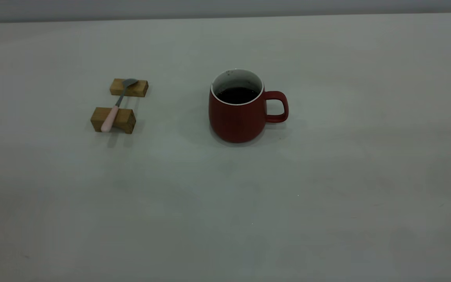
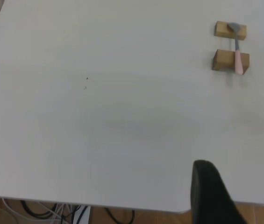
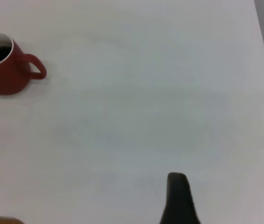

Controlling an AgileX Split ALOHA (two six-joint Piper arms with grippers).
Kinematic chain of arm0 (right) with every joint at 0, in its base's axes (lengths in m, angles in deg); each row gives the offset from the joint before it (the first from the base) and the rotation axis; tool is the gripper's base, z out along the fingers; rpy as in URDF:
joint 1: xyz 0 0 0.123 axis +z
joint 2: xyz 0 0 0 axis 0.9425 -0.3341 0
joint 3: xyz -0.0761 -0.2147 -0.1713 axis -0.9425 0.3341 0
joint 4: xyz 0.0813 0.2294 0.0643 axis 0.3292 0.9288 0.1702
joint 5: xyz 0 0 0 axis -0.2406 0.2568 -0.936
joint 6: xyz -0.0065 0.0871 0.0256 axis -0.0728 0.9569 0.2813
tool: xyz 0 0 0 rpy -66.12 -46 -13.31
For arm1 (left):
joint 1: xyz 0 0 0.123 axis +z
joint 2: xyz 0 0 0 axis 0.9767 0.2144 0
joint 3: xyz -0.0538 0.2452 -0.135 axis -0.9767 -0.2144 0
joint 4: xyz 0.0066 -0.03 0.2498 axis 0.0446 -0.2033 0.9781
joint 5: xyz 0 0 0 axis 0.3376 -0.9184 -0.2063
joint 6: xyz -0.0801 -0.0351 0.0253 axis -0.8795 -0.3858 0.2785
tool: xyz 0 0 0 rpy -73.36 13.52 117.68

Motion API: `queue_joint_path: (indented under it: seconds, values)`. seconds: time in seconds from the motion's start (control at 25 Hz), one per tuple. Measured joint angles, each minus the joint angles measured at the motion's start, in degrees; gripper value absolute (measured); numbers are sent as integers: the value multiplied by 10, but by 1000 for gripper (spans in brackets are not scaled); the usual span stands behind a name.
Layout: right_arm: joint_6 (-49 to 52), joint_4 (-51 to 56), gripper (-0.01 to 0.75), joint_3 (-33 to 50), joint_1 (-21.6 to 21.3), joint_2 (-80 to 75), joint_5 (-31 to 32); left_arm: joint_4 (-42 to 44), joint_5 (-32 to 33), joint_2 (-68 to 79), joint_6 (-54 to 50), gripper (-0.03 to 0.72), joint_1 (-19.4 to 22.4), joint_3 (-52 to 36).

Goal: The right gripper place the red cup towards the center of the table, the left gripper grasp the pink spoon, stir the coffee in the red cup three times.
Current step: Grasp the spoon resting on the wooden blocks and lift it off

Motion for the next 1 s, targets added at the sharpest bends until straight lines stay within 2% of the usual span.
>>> queue_joint_path:
  seconds: [1.0]
  values:
    - [-3, 6, 587, 0, -4, 0, -2, 0, 0, 0, -3, 388, 0, 0]
